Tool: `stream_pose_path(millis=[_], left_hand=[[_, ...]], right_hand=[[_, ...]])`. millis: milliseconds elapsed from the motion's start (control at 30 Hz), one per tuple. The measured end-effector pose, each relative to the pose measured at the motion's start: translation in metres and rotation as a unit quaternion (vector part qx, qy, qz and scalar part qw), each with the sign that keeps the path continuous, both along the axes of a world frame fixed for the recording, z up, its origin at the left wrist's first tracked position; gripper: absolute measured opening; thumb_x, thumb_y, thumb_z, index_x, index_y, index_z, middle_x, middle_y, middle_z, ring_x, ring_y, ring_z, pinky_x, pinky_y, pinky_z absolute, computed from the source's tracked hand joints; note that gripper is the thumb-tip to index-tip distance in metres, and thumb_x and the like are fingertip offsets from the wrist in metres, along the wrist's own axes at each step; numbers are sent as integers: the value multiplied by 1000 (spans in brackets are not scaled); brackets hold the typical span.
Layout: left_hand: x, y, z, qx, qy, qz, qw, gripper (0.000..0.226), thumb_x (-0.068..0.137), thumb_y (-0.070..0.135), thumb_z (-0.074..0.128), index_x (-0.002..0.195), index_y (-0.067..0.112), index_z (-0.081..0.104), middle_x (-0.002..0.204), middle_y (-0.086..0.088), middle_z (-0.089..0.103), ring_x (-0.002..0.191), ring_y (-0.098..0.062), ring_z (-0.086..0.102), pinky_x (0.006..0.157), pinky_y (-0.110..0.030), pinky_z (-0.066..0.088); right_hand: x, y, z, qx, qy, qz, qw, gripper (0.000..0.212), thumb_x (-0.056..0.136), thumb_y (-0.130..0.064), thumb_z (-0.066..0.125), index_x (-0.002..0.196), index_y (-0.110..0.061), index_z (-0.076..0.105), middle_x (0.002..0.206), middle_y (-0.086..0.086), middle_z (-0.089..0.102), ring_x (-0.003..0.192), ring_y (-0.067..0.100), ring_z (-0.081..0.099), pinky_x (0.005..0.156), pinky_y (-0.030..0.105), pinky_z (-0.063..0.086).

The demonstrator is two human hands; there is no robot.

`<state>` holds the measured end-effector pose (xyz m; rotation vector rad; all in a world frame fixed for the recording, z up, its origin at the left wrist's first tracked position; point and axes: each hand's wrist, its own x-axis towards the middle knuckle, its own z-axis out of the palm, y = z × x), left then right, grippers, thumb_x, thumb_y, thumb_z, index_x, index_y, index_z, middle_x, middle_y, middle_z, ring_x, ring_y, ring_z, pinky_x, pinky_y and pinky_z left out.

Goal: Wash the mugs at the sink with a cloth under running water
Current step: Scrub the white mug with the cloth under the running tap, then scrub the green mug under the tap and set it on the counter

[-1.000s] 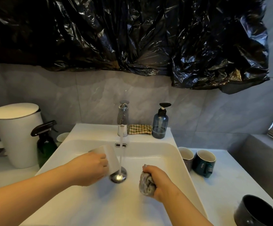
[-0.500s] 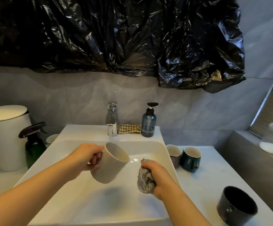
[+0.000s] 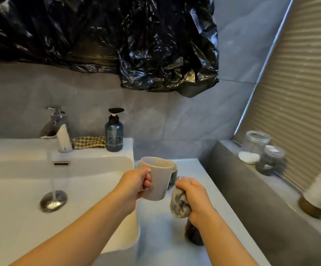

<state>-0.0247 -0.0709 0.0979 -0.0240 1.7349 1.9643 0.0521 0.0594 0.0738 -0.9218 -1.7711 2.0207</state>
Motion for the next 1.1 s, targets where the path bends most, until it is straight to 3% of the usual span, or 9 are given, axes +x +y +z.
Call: stream_pose_path(millis=[100,233,433,533,767,867,967,1033,1100], left_hand=[[13,37,-26,-12,-3,15,1000,33,92,18,44,59,18,43,55,0,42,55,-14,39,53,-24,31],[27,72,-72,-24,-14,42,999,34,93,19,43,59,19,38,52,2,35,52,-14,29,52,-28,22],[20,81,-121,-24,-35,37,998,36,95,13,43,59,13,42,46,2,38,59,-19,38,61,-30,31],[16,87,-126,-29,-24,29,999,37,97,13,41,60,13,43,50,0,40,62,-19,39,65,-30,32],[15,90,-130,-163,-11,-16,986,31,98,18,38,69,12,46,70,-4,45,67,-15,40,62,-27,31],[4,94,-128,-256,-20,-53,965,20,94,16,43,82,9,58,78,-7,53,70,-18,48,60,-29,38],[-9,99,-121,-385,43,-22,922,24,88,18,48,109,8,53,110,-15,52,101,-34,55,83,-39,49],[-17,101,-109,-386,91,7,918,13,87,16,47,101,16,49,113,-10,47,108,-33,50,87,-36,44],[-32,106,-95,-335,108,8,936,7,87,13,46,92,15,52,106,-15,53,94,-28,51,75,-32,43]], right_hand=[[9,29,-10,5,-25,-4,1000,19,87,-13,59,68,-14,57,56,8,57,55,23,55,53,25,45],[12,58,-24,-3,-50,-27,998,6,88,-14,60,83,-13,63,82,13,65,76,24,61,63,27,48],[10,79,-42,-10,-79,-25,996,4,88,-14,61,90,-12,63,88,11,66,80,21,61,66,26,48],[6,87,-49,7,-88,-23,996,10,88,-18,61,98,-15,64,96,10,66,91,23,61,78,30,49],[2,92,-58,56,-107,-10,993,23,89,-22,61,111,-16,62,107,7,64,99,22,59,87,32,50],[0,92,-56,68,-110,-4,992,23,90,-23,60,111,-16,61,108,6,63,100,22,59,86,32,50],[-4,94,-51,85,-99,5,991,22,90,-24,59,111,-17,62,107,5,63,100,21,58,84,31,49],[-8,97,-47,94,-87,13,992,20,91,-24,58,109,-18,61,105,3,63,99,19,58,82,29,48],[-15,101,-42,94,-78,19,992,18,91,-24,58,108,-19,61,104,2,63,98,19,58,84,31,48]])
